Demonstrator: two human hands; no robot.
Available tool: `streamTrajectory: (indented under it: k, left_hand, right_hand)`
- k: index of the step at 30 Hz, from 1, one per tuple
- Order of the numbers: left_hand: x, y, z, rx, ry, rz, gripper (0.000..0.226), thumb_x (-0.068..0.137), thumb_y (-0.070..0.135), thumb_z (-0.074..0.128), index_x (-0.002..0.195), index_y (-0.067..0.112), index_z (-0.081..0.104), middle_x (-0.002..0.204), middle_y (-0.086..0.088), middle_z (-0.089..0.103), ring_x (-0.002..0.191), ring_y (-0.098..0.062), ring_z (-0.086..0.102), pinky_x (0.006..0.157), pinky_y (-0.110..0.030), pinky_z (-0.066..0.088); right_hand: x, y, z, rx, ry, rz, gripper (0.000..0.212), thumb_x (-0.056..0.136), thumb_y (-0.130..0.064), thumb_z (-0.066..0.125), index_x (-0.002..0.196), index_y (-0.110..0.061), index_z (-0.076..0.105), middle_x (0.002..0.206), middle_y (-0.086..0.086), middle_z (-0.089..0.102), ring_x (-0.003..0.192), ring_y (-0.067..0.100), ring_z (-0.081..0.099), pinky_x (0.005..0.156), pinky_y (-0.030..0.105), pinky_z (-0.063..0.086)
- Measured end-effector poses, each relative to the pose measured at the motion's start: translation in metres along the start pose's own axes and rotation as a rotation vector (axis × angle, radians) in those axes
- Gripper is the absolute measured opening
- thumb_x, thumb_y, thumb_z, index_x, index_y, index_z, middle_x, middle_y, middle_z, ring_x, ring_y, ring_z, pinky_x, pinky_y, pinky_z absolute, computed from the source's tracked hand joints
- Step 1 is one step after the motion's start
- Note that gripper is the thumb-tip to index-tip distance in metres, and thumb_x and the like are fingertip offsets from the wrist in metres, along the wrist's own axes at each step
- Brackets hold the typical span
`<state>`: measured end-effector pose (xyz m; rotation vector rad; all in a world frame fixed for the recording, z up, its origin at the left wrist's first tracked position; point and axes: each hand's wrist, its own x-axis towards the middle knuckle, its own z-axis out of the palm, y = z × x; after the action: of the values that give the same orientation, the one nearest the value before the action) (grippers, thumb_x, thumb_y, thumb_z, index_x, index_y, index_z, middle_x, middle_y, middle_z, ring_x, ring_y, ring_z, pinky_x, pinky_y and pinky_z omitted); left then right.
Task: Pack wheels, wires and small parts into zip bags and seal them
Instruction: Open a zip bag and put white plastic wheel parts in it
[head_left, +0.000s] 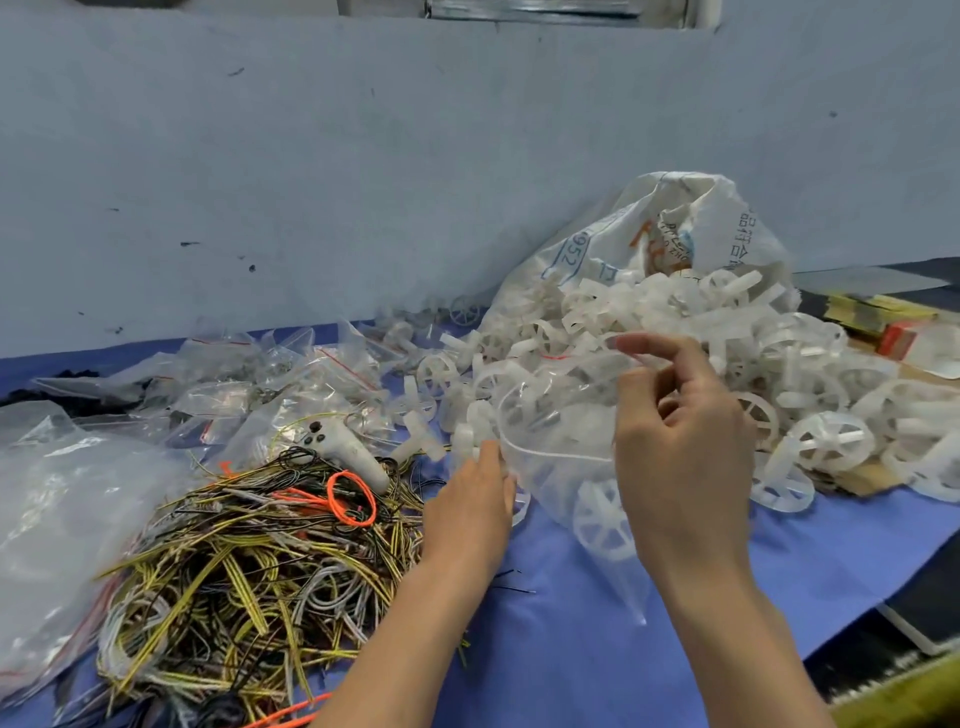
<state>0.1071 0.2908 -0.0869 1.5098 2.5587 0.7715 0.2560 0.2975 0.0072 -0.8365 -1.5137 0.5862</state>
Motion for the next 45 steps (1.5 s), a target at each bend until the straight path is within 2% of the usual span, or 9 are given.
streamTrajectory:
  k: [3,10,15,19,27,31,35,42,45]
  left_hand:
    - [-0.003,-0.006,-0.015,-0.098,0.074,0.040,0.013,0.094,0.020,0.047,0.102,0.024,0.036,0.080,0.001,0.050,0.090,-0.035,0.062,0.067,-0.037,0.040]
    - [-0.015,-0.035,-0.108,-0.760,0.468,-0.079,0.004,0.098,0.033,0.050,0.094,0.031,0.049,0.074,0.008,0.063,0.049,0.000,0.054,0.043,-0.019,0.043]
    - [-0.036,-0.040,-0.153,-1.290,0.084,0.021,0.013,0.095,0.027,0.054,0.099,0.021,0.065,0.072,0.000,0.066,0.047,-0.012,0.048,0.039,-0.021,0.036]
    - [-0.053,-0.031,-0.143,-1.119,-0.185,0.142,0.015,0.097,0.025,0.057,0.107,0.027,0.067,0.092,-0.004,0.073,0.045,-0.013,0.045,0.042,-0.022,0.038]
    - [-0.045,-0.024,-0.129,-0.633,-0.099,0.187,0.016,0.099,0.032,0.054,0.112,0.033,0.063,0.088,0.009,0.076,0.042,0.000,0.044,0.046,-0.010,0.036]
    - [-0.041,-0.011,-0.116,-0.474,-0.070,0.244,0.034,0.099,0.035,0.053,0.133,0.035,0.055,0.101,0.012,0.070,0.092,0.002,0.064,0.085,-0.021,0.049]
    - [-0.038,-0.007,-0.109,-0.391,0.032,0.259,0.020,0.095,0.039,0.058,0.115,0.036,0.059,0.091,0.020,0.062,0.061,0.007,0.058,0.068,-0.027,0.048]
    - [-0.040,-0.007,-0.098,-0.337,-0.034,0.307,0.021,0.097,0.038,0.053,0.116,0.036,0.062,0.085,0.018,0.062,0.054,0.007,0.054,0.058,-0.019,0.038]
    - [-0.041,-0.009,-0.106,-0.428,-0.038,0.296,0.026,0.100,0.034,0.050,0.124,0.032,0.060,0.091,0.013,0.066,0.059,0.000,0.062,0.063,-0.017,0.049]
  right_hand:
    - [-0.005,0.003,0.003,-0.002,-0.040,0.007,0.020,0.096,-0.021,0.052,0.103,-0.034,0.065,0.066,-0.016,0.055,0.056,0.010,0.047,0.059,0.031,0.036]
    - [-0.012,-0.001,0.015,-0.029,-0.052,-0.005,0.016,0.094,-0.026,0.054,0.103,-0.035,0.065,0.067,-0.012,0.057,0.059,0.011,0.051,0.059,0.031,0.039]
    - [-0.020,-0.009,0.028,-0.013,-0.100,-0.002,0.018,0.096,-0.034,0.054,0.107,-0.033,0.069,0.060,-0.009,0.054,0.059,0.012,0.051,0.064,0.039,0.047]
    - [-0.027,-0.014,0.037,0.032,-0.179,0.014,0.020,0.097,-0.035,0.055,0.107,-0.034,0.072,0.061,-0.009,0.056,0.060,0.015,0.053,0.063,0.038,0.046]
    - [-0.027,-0.013,0.038,0.067,-0.179,-0.009,0.021,0.099,-0.037,0.054,0.106,-0.037,0.073,0.053,-0.009,0.052,0.051,0.011,0.050,0.056,0.032,0.038]
    - [-0.028,-0.013,0.038,0.059,-0.196,-0.035,0.021,0.099,-0.039,0.054,0.107,-0.040,0.073,0.055,-0.009,0.054,0.054,0.013,0.052,0.057,0.031,0.039]
    - [-0.027,-0.011,0.037,0.061,-0.194,-0.048,0.020,0.099,-0.038,0.055,0.107,-0.040,0.073,0.057,-0.007,0.053,0.052,0.013,0.050,0.055,0.030,0.037]
    - [-0.032,-0.013,0.045,0.059,-0.211,-0.053,0.025,0.095,-0.044,0.052,0.109,-0.043,0.073,0.068,-0.017,0.057,0.057,0.005,0.049,0.059,0.025,0.036]
    - [-0.032,-0.015,0.047,0.052,-0.198,-0.057,0.023,0.097,-0.042,0.052,0.107,-0.042,0.073,0.062,-0.013,0.057,0.055,0.009,0.050,0.057,0.027,0.036]
